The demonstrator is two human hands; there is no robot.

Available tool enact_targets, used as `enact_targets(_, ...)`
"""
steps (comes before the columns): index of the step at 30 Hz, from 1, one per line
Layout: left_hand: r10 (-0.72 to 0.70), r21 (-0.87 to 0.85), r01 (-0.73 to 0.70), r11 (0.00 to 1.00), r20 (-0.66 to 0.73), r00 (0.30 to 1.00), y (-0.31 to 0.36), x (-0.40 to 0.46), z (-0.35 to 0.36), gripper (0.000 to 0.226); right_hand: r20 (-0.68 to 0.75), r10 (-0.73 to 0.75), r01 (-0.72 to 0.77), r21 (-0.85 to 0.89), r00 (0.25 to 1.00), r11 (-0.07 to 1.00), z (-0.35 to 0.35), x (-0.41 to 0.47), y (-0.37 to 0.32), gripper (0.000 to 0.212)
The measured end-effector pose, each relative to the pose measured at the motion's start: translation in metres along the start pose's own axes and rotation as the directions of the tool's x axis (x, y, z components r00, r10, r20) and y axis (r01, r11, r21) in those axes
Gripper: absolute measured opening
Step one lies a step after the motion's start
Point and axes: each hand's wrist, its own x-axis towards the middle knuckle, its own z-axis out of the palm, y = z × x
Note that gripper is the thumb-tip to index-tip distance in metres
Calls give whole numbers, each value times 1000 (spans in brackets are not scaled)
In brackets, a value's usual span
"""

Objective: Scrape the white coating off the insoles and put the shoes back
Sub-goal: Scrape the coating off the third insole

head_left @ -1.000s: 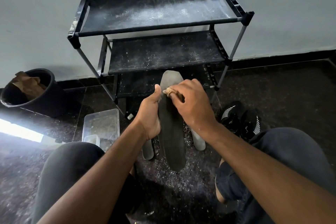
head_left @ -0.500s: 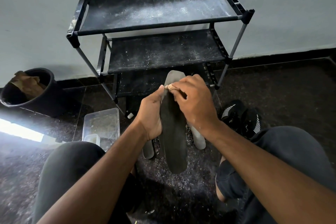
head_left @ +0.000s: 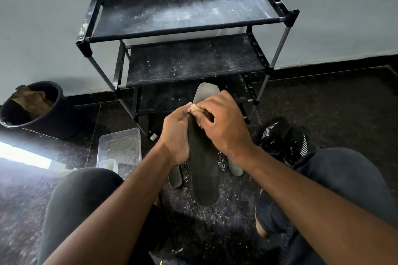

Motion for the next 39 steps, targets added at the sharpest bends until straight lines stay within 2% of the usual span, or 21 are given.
enact_targets(2, -11, -18, 11, 1000, -12, 1000, 1, 4, -4, 70, 94, -49, 44, 50, 994, 998, 2, -4, -4, 10)
enact_targets(4, -14, -8, 14, 1000, -15, 1000, 2, 4, -4, 78, 139, -84, 84, 6, 987, 996, 3, -5, -4, 9)
enact_targets(8, -10, 28, 10, 1000, -1, 1000, -5, 4, 1, 78, -5, -38, 37, -124, 999, 992, -6, 6, 5, 11)
enact_targets(10, -13, 41, 13, 999, -4, 1000, -8, 4, 2, 80, -94, 20, -32, -128, 995, 991, -11, 11, 10, 11)
enact_targets(12, -16, 63, 15, 998, 8, 1000, -7, 4, 2, 81, -106, 57, -67, -98, 993, 993, -11, 10, 10, 10)
enact_targets(15, -9, 72, 11, 997, -26, 1000, -3, 5, 2, 84, 20, 14, -13, -46, 1000, 999, -3, -1, 1, 10)
enact_targets(18, 54, 105, -44, 993, -94, 994, 4, 7, -3, 87, 119, -45, 47, -9, 992, 999, 6, -11, -8, 10)
enact_targets(22, 40, 84, -34, 996, -70, 997, 5, 4, 0, 85, 94, -58, 65, -79, 994, 995, 3, -7, -4, 9)
enact_targets(25, 4, 68, -2, 998, -30, 1000, 0, 4, 2, 82, -3, -8, 8, -136, 1000, 991, -6, 4, 6, 9)
enact_targets(28, -8, 60, 6, 998, 32, 999, -2, 2, 4, 80, -71, 54, -61, -102, 996, 993, -11, 9, 13, 11)
enact_targets(34, -4, 90, 6, 996, -17, 1000, 4, 4, 1, 81, 144, -83, 89, -41, 986, 995, 4, -11, -8, 7)
enact_targets(36, -7, 77, 9, 997, -26, 1000, 4, 1, 3, 76, 114, -91, 101, -90, 989, 991, 2, -7, -5, 7)
enact_targets(39, -27, 41, 26, 999, 24, 999, 0, -3, 9, 66, -5, -13, 12, -149, 1000, 989, -7, 6, 6, 6)
